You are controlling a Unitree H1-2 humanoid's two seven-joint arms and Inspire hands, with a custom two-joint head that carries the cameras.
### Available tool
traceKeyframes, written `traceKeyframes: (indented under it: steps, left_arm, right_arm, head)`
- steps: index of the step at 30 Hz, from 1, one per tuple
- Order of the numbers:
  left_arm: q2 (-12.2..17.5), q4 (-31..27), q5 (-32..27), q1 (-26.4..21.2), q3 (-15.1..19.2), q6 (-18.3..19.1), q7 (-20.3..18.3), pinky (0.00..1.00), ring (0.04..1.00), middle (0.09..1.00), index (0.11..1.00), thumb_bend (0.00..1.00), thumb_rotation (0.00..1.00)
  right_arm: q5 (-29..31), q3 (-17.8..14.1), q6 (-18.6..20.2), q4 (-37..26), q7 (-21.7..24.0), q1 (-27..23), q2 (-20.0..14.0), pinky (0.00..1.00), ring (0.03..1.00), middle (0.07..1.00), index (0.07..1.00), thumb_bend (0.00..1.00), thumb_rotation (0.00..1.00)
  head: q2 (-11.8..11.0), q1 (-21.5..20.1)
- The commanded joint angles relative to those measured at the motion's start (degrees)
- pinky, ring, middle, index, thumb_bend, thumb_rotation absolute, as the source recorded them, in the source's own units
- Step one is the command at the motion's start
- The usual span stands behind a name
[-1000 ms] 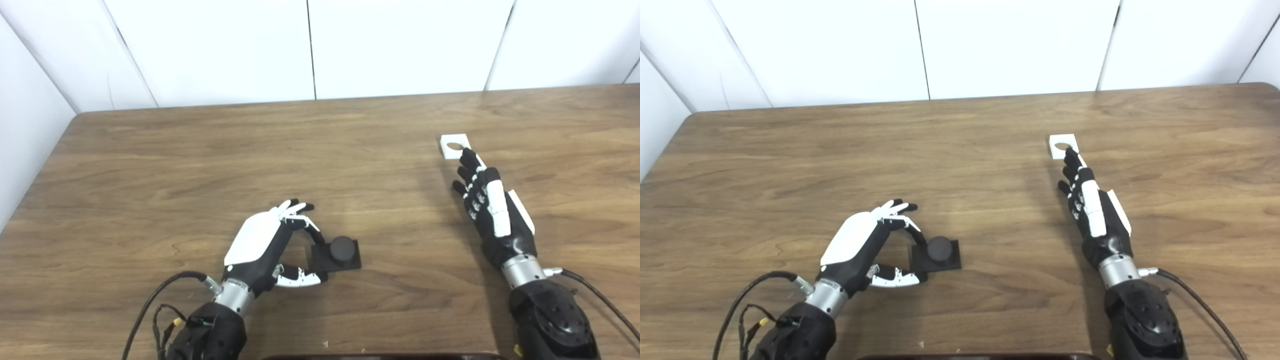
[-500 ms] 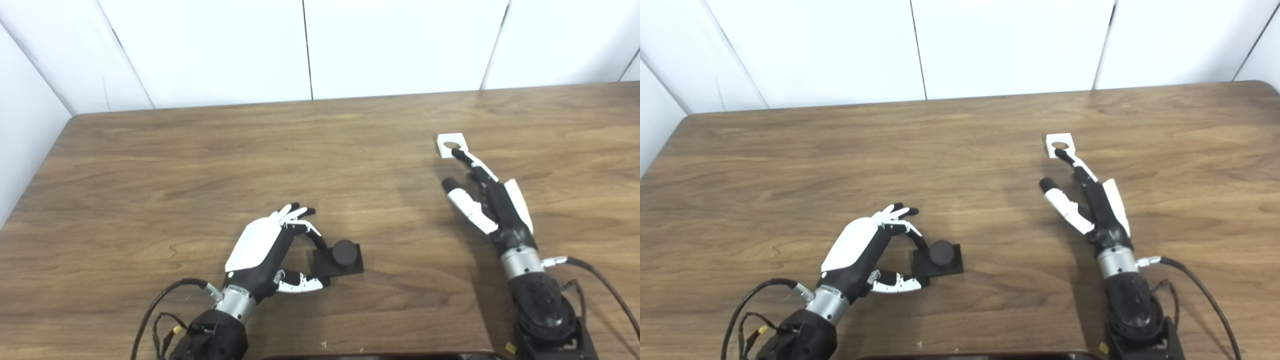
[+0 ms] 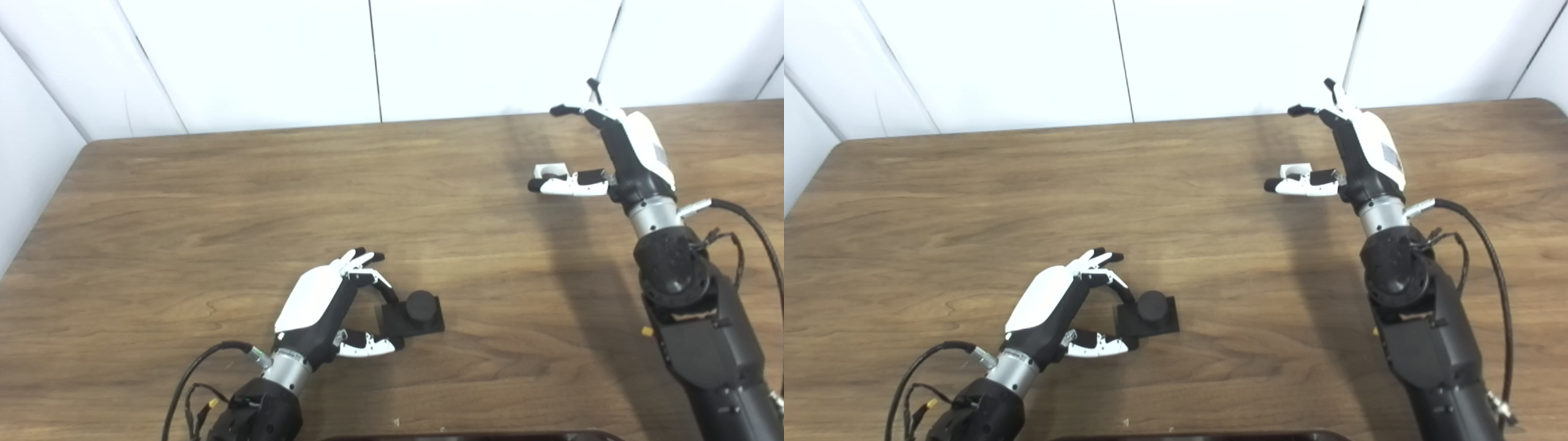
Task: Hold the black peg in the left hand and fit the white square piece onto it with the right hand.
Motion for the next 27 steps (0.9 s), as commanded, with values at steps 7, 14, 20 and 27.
traceKeyframes:
  steps: [7,14,20,27]
  left_arm:
    - [0.3,1.3,1.4,0.0,0.2,0.0,0.3,0.96,0.972,0.909,0.491,0.51,0.08]
    - [0.5,1.8,1.6,-0.1,0.2,-0.9,0.9,0.95,0.970,0.906,0.492,0.51,0.08]
    - [0.4,2.4,1.5,-0.3,0.5,-1.6,1.2,0.96,0.971,0.907,0.492,0.51,0.08]
    - [0.1,2.6,1.7,-0.4,0.8,-1.9,1.3,0.95,0.968,0.904,0.491,0.51,0.08]
  right_arm:
    - [0.3,1.1,1.0,3.2,3.4,-7.1,-2.8,1.00,1.000,1.000,0.731,0.96,0.21]
    - [0.1,2.1,1.8,5.6,4.4,-8.6,-3.2,1.00,1.000,1.000,0.735,0.95,0.21]
    - [-0.8,4.6,2.4,8.6,7.1,-10.9,-5.0,1.00,1.000,1.000,0.747,0.93,0.23]
    - [-2.2,7.8,4.0,11.1,11.7,-13.9,-7.5,1.00,1.000,1.000,0.745,0.92,0.22]
  head:
    - [-0.6,-0.7]
    - [-1.2,-1.2]
    - [-1.5,-1.4]
    - [-1.6,-1.3]
